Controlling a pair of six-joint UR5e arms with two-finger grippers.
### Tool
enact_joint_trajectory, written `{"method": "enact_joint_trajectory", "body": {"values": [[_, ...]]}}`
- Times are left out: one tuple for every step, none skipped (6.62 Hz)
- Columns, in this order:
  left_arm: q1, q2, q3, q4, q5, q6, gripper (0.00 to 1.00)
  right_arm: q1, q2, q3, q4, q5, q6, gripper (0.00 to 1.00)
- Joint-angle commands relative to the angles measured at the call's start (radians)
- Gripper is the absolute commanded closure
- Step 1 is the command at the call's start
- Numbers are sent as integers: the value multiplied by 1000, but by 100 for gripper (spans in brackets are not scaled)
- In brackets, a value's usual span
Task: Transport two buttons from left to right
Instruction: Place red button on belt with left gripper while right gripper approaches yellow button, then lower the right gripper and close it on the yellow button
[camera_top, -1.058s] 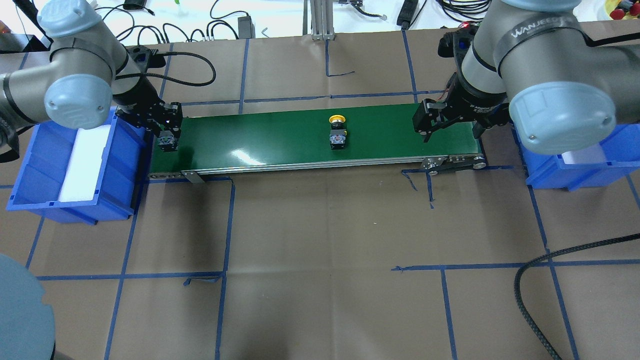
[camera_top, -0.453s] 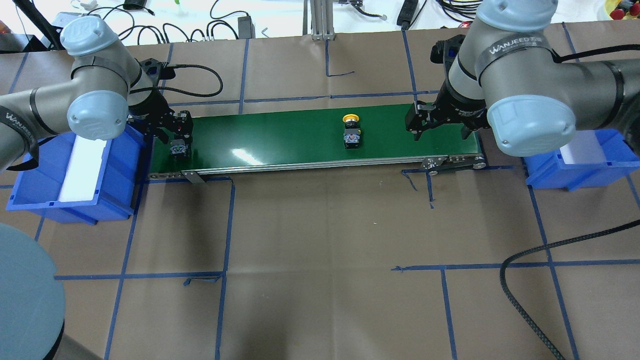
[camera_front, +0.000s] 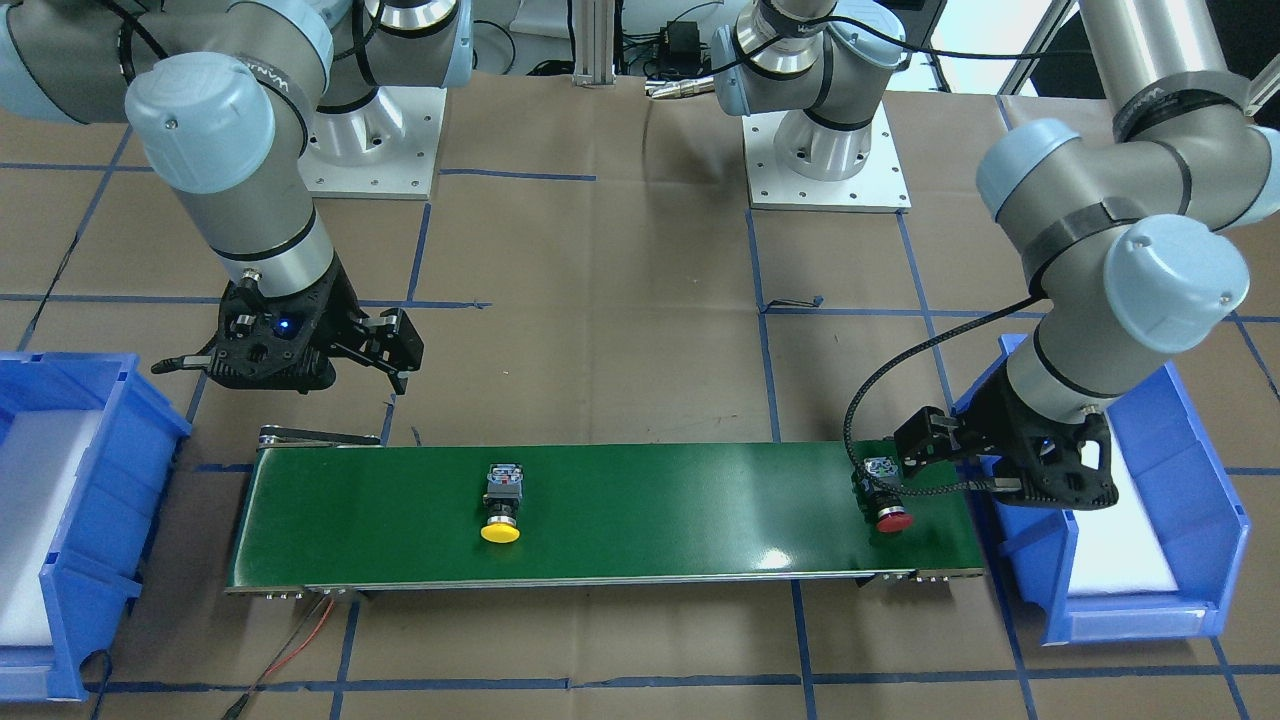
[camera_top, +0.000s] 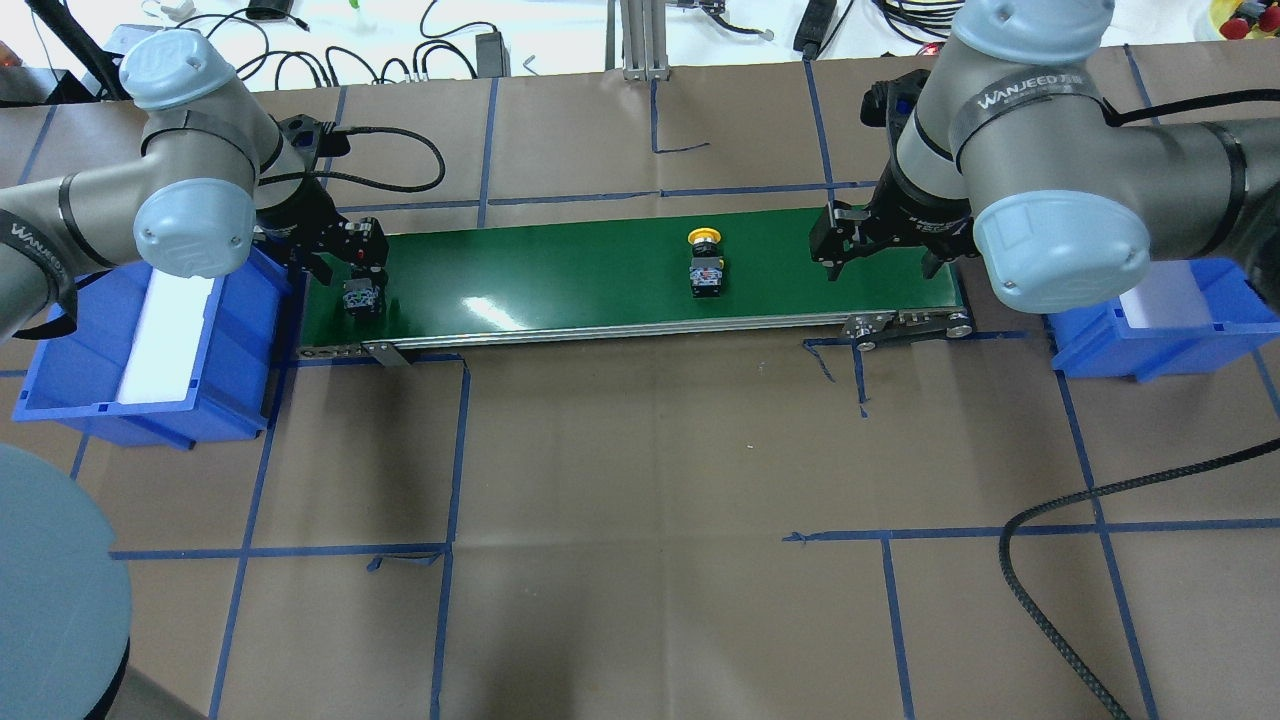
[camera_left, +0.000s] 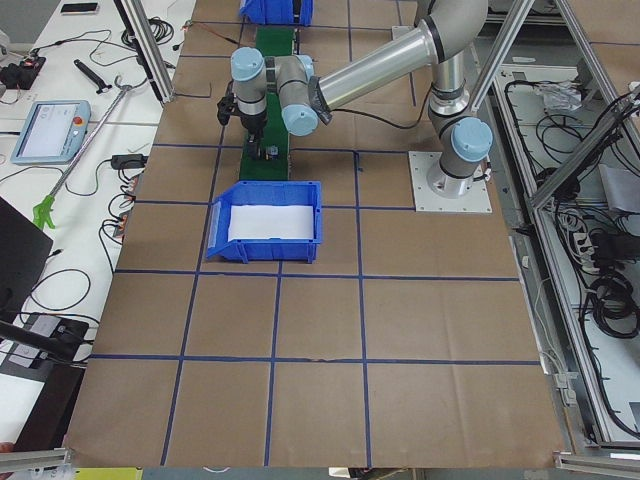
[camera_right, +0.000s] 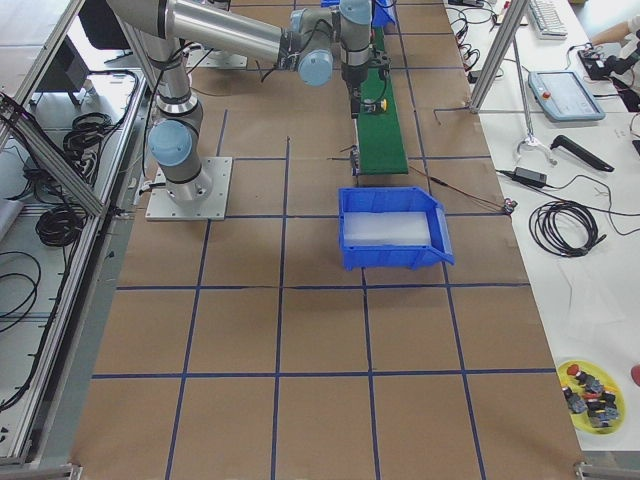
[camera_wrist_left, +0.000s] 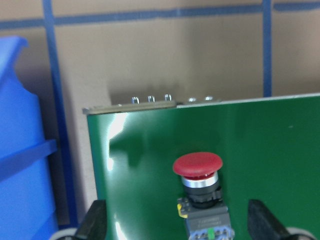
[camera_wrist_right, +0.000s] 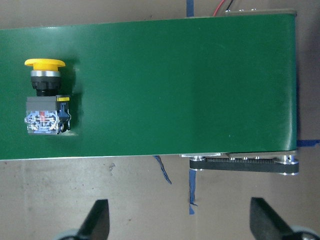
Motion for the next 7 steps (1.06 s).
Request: {"method": "enact_joint_trajectory", "body": {"values": [[-17, 168, 29, -261, -3, -98, 0, 1, 34, -2, -48, 8, 34, 0], [-75, 230, 29, -347, 7, -152, 0, 1, 66, -18, -78, 53, 38, 0], [-127, 258, 24, -382, 7, -235, 0, 1, 112, -67, -100, 54, 36, 0], [-144, 259, 6, -370, 37, -236, 0, 5, 156, -116, -95, 52, 38, 0], [-149, 261, 6, -368, 65, -230, 0, 5, 195, -129, -97, 55, 36, 0], [-149, 262, 6, -367, 65, -201, 0, 5, 232, -129, -101, 58, 38, 0], [-151, 262, 7, -365, 56, -205, 0, 6, 259, -132, -103, 58, 39, 1]]}}
